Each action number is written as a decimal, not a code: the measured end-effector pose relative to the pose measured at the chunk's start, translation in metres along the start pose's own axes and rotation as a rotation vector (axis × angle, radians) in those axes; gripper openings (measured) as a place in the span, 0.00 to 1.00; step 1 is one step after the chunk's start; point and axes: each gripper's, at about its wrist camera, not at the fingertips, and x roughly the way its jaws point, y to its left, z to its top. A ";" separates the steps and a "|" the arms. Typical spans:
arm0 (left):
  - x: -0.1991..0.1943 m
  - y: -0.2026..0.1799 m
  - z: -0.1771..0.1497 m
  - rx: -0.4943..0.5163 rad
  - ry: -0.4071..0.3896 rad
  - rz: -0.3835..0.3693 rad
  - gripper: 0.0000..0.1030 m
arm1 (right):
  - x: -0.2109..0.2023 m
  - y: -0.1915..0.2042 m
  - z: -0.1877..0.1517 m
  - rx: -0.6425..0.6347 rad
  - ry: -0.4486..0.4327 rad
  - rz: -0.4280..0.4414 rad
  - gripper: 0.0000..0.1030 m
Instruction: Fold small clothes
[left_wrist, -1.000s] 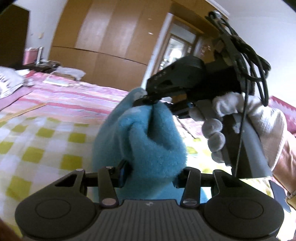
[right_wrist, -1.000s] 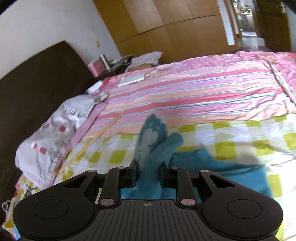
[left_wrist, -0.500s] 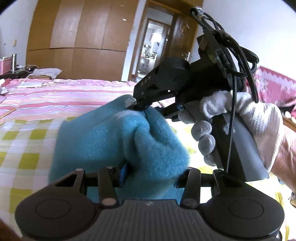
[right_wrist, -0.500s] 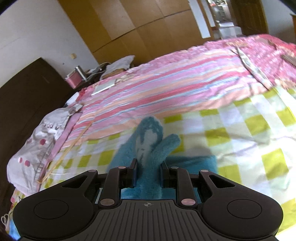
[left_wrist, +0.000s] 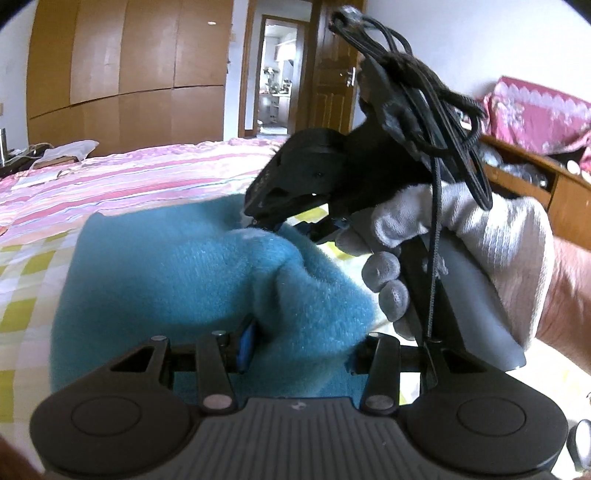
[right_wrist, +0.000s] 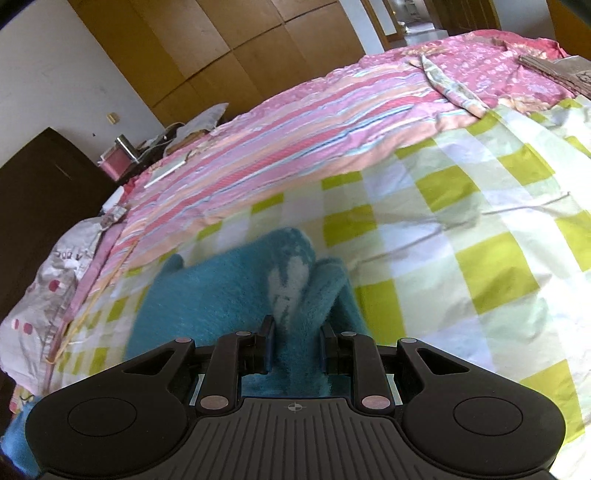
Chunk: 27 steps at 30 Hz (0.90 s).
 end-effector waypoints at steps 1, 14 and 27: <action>0.002 -0.003 -0.002 0.010 0.004 0.002 0.47 | 0.000 -0.002 -0.002 -0.006 -0.001 -0.006 0.25; -0.014 -0.025 -0.019 0.103 0.000 -0.004 0.49 | -0.067 0.000 -0.029 -0.070 -0.012 0.101 0.32; -0.080 -0.004 -0.023 0.092 -0.019 -0.063 0.50 | -0.071 0.011 -0.077 -0.165 0.113 0.088 0.23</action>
